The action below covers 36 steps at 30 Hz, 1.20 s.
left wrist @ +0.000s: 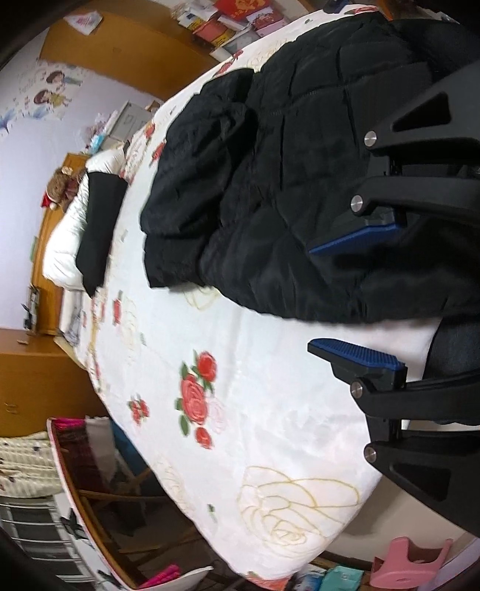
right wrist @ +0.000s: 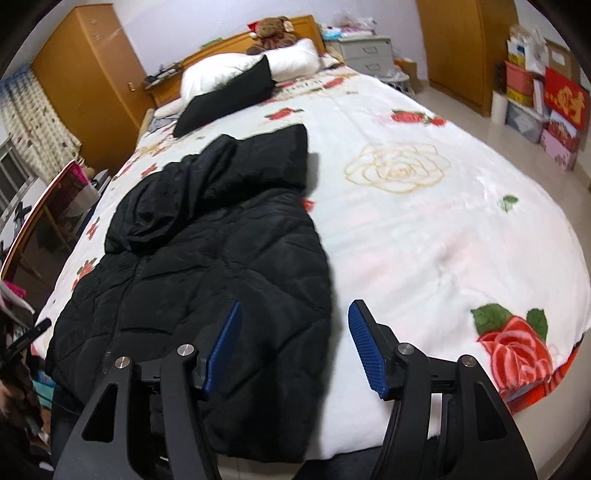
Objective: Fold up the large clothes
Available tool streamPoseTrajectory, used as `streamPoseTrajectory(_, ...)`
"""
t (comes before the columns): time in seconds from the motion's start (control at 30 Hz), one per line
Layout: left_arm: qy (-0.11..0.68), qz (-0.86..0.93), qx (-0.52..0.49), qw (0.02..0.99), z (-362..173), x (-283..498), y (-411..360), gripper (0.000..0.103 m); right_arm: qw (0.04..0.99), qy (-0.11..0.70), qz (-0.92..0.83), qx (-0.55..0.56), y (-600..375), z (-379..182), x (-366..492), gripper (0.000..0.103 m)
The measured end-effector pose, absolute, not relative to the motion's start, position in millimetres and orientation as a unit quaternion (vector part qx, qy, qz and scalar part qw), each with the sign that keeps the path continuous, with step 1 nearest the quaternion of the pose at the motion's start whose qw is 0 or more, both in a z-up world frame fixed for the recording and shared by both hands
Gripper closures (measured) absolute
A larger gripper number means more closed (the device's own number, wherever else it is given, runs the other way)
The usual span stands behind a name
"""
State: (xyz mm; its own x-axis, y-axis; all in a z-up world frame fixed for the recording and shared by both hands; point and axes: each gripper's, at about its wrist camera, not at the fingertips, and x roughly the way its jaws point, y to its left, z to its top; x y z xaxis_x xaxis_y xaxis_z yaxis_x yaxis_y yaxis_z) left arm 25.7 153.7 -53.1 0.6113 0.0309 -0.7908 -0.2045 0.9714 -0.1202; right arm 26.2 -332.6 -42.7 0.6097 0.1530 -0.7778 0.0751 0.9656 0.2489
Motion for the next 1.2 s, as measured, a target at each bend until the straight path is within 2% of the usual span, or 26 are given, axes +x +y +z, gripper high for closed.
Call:
streamPoseTrajectory(0.23, 0.472, 0.059, -0.129, 0.87, -84.1, 33.6, 162.8, 0.05, 0.857, 0.484, 0.042, 0.174, -343.4, -68.6, 32.7, 0.043)
streamPoseTrajectory(0.6, 0.49, 0.022, -0.16, 0.857, -94.2, 22.9, 148.2, 0.048, 0.826, 0.509, 0.095, 0.224, -337.0, -78.6, 24.4, 0.043)
streamPoseTrajectory(0.73, 0.498, 0.022, -0.162, 0.851, -95.7, 23.6, 147.7, 0.048, 0.819, 0.527, 0.099, 0.205, -328.7, -81.4, 25.5, 0.042)
streamPoseTrajectory(0.77, 0.499, 0.022, -0.16, 0.851, -95.4, 23.1, 146.1, 0.05, 0.817, 0.529, 0.101, 0.205, -326.9, -80.8, 26.2, 0.042)
streamPoseTrajectory(0.8, 0.5, 0.021, -0.154, 0.852, -94.6, 23.2, 144.3, 0.057, 0.815, 0.531, 0.104, 0.209, -326.3, -80.7, 26.8, 0.043)
streamPoseTrajectory(0.83, 0.499, 0.019, -0.146, 0.854, -93.1, 22.8, 141.6, 0.06, 0.813, 0.532, 0.103, 0.213, -326.4, -81.0, 27.8, 0.05)
streamPoseTrajectory(0.87, 0.497, 0.016, -0.135, 0.857, -90.7, 22.4, 138.6, 0.068, 0.812, 0.535, 0.1, 0.212, -325.8, -81.4, 28.2, 0.063)
streamPoseTrajectory(0.9, 0.495, 0.015, -0.126, 0.86, -87.8, 21.6, 135.6, 0.074, 0.811, 0.536, 0.099, 0.213, -325.9, -81.4, 28.3, 0.067)
streamPoseTrajectory(0.97, 0.488, 0.012, -0.123, 0.864, -81.6, 20.4, 134.3, 0.081, 0.81, 0.53, 0.105, 0.228, -329.3, -79.0, 26.9, 0.083)
streamPoseTrajectory(1.07, 0.47, 0.006, -0.157, 0.869, -69.4, 17.6, 144.0, 0.086, 0.817, 0.508, 0.112, 0.249, -334.8, -68.2, 24.0, 0.089)
streamPoseTrajectory(1.2, 0.442, -0.002, -0.199, 0.874, -52.7, 15.0, 158.8, 0.087, 0.829, 0.478, 0.118, 0.264, -337.1, -51.7, 21.5, 0.09)
